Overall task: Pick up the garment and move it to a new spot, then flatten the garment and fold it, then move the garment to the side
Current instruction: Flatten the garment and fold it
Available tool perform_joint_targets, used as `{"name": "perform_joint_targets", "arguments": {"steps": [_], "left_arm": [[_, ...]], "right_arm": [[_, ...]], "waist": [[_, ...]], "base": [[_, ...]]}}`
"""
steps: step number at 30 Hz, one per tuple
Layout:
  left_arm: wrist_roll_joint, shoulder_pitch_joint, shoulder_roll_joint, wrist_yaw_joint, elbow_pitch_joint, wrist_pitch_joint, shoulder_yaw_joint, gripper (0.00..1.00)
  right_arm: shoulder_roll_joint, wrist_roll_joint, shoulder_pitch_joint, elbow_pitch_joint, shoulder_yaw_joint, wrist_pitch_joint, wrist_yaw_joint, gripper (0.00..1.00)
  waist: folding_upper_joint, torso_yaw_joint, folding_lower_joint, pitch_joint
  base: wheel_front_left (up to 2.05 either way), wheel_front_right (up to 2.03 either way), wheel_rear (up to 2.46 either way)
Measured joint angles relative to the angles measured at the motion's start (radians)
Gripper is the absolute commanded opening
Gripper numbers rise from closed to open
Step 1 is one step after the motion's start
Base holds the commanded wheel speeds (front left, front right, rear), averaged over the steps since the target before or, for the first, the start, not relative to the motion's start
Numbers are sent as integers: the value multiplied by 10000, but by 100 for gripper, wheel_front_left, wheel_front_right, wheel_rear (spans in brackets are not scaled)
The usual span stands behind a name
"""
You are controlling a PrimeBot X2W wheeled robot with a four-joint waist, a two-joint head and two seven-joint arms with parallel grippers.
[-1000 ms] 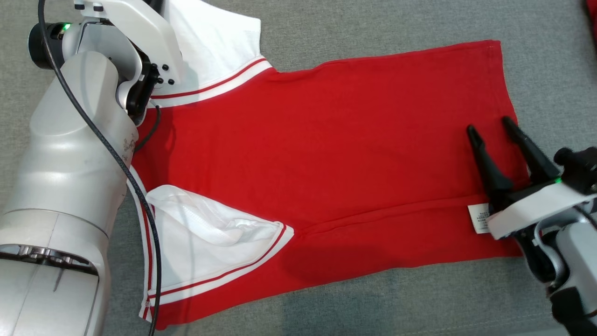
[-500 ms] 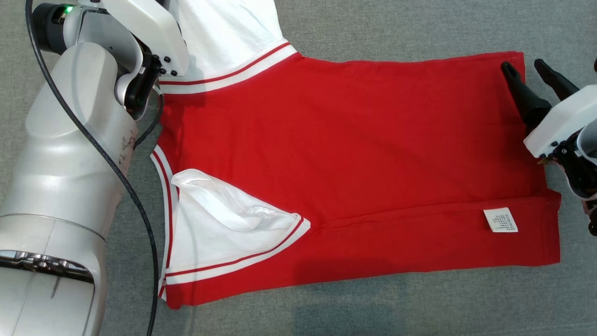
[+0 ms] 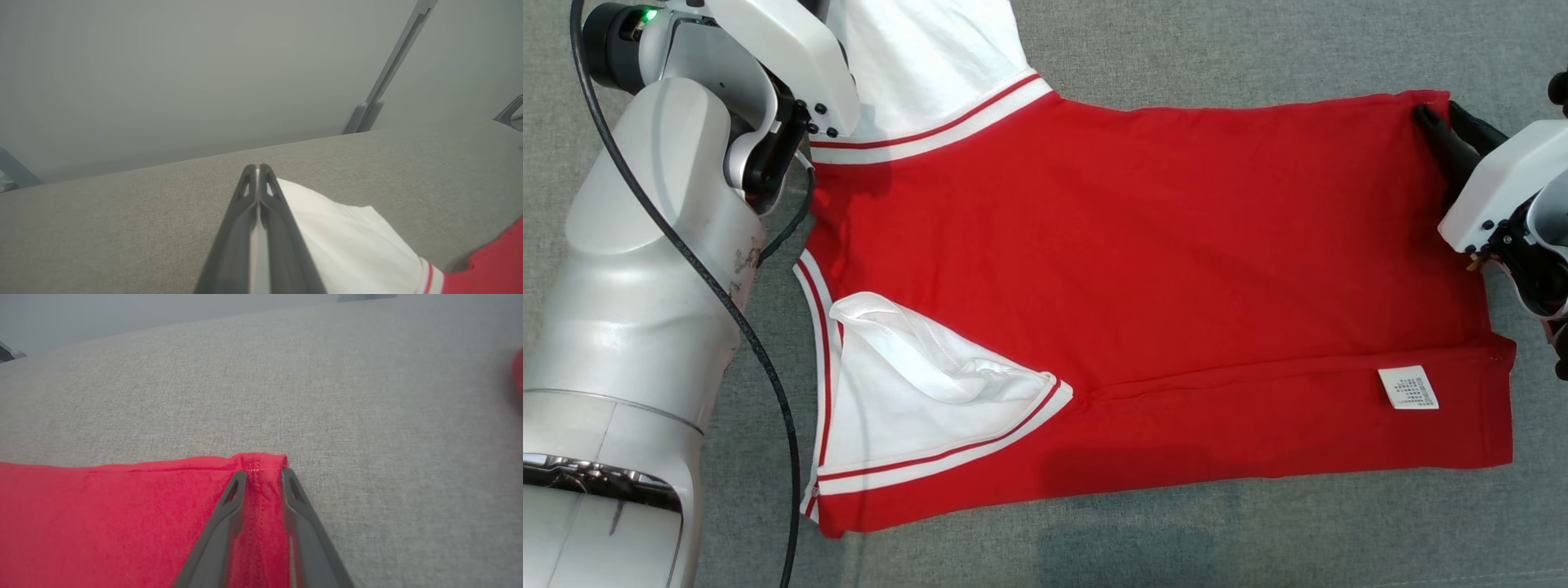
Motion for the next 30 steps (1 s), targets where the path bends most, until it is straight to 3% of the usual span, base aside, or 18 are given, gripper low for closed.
{"name": "perform_joint_targets", "arguments": {"steps": [1, 2, 9, 16, 25, 30], "left_arm": [[-2, 23, 27, 31, -73, 4, -4, 0], [-4, 61, 56, 40, -159, 12, -4, 0], [-73, 191, 318, 128, -694, 17, -25, 0], [169, 203, 821, 470, -1356, -1386, 86, 0], [-27, 993, 788, 418, -2322, -2140, 180, 0], [-322, 2632, 794, 420, -3476, -2255, 217, 0]], "right_arm": [[2, 50, -36, 40, 77, 0, 0, 27], [-4, 90, -94, 77, 186, -2, 0, 0], [-50, 228, -442, 341, 660, -696, 0, 0], [-40, -12, -1356, 980, 688, -2679, 0, 0], [-111, 479, -1097, 460, 1248, -2986, 0, 0], [-633, 732, -297, -130, 1816, -3005, 0, 0]], "waist": [[0, -6, 0, 4], [0, -12, 0, 9], [0, -30, 0, 72], [0, -44, 0, 171], [0, 125, 0, -96], [0, 254, 0, -432]], "base": [[0, 0, 0], [0, 0, 0], [0, 0, 0], [0, 0, 0], [0, 0, 0], [0, 0, 0]]}}
